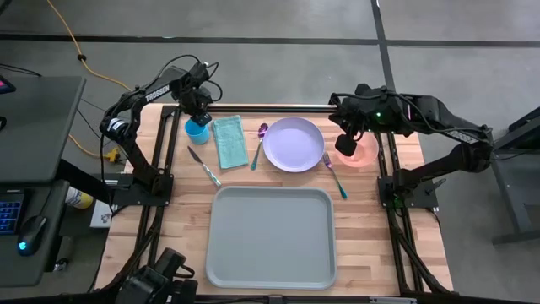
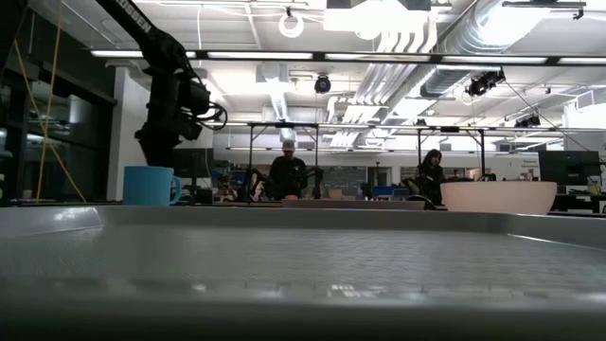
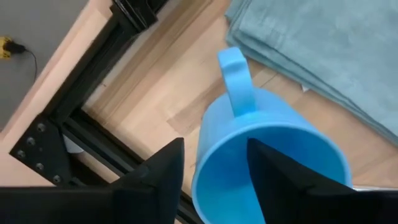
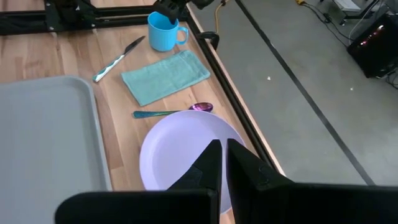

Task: Set up tray
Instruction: Put the blue mug on the top right of the gray tray

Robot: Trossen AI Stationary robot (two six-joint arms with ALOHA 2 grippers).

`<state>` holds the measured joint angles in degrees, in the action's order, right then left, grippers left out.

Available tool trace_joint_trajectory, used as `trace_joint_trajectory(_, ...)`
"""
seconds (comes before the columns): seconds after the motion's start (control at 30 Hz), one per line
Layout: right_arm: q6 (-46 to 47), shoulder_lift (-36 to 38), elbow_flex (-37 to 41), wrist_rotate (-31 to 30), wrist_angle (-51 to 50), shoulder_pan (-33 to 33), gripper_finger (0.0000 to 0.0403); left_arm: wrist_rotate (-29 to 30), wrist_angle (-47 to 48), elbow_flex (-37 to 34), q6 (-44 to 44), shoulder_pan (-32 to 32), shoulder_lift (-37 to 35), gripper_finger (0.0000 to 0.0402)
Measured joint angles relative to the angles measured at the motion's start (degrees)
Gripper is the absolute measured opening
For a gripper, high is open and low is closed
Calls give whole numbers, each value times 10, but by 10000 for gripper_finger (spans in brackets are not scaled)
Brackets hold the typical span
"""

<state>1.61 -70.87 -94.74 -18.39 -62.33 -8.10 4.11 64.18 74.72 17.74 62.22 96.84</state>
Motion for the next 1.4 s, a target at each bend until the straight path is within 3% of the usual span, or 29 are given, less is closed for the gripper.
trace_joint_trajectory(0.47, 0, 0, 0, 2, -1, 0, 0, -10, -2, -31, 0, 0, 28, 122)
trace_joint_trajectory(0.7, -4, 0, 0, 43, 0, 0, 0, -21, 9, -18, 34, 0, 28, 19)
trace_joint_trajectory(1.0, -18, 0, 0, 55, 3, -1, 0, -69, 37, 17, 143, -29, 27, 18)
trace_joint_trajectory(1.23, -51, 0, 0, 54, 2, -2, 0, -94, 86, 95, 253, -120, 27, 18)
trace_joint_trajectory(1.4, -75, -5, 0, 60, 0, -3, 0, -167, 114, 179, 359, -204, 26, 18)
